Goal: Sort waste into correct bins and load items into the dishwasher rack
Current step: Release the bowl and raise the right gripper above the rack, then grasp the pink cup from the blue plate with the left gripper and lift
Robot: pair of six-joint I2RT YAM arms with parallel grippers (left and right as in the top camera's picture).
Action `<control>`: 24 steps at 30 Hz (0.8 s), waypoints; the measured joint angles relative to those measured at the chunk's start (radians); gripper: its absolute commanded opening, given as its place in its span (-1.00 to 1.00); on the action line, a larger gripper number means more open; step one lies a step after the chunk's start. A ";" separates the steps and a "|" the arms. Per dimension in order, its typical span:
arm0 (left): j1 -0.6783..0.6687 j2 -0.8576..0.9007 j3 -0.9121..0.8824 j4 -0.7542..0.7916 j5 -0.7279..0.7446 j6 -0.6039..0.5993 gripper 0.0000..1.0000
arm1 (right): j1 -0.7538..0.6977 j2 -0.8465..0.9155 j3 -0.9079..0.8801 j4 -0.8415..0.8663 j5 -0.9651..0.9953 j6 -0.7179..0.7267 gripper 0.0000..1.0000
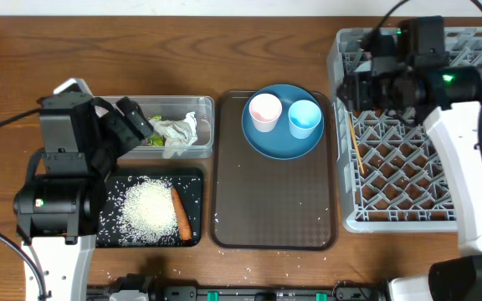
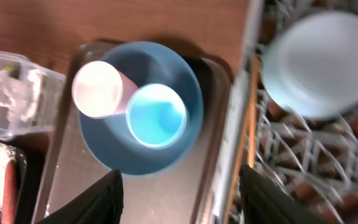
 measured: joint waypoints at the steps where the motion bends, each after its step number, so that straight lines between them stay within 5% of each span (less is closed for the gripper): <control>1: 0.000 0.000 0.000 0.009 0.000 0.000 0.89 | -0.013 -0.007 0.000 -0.018 0.004 0.002 0.20; 2: 0.000 0.000 0.000 0.015 0.000 -0.002 0.86 | -0.018 -0.014 0.000 -0.029 0.008 0.002 0.21; 4: 0.000 0.001 0.000 0.055 0.015 -0.005 0.41 | -0.042 -0.034 0.000 -0.061 0.013 0.002 0.23; 6: -0.001 0.005 0.000 0.105 0.065 0.006 0.20 | -0.061 -0.048 0.000 -0.083 0.018 0.002 0.26; 15: -0.219 0.240 0.048 0.108 0.219 -0.003 0.19 | -0.090 -0.059 0.000 -0.127 0.034 0.002 0.29; 24: -0.422 0.658 0.385 -0.014 0.158 0.005 0.20 | -0.090 -0.059 0.000 -0.178 0.040 0.002 0.30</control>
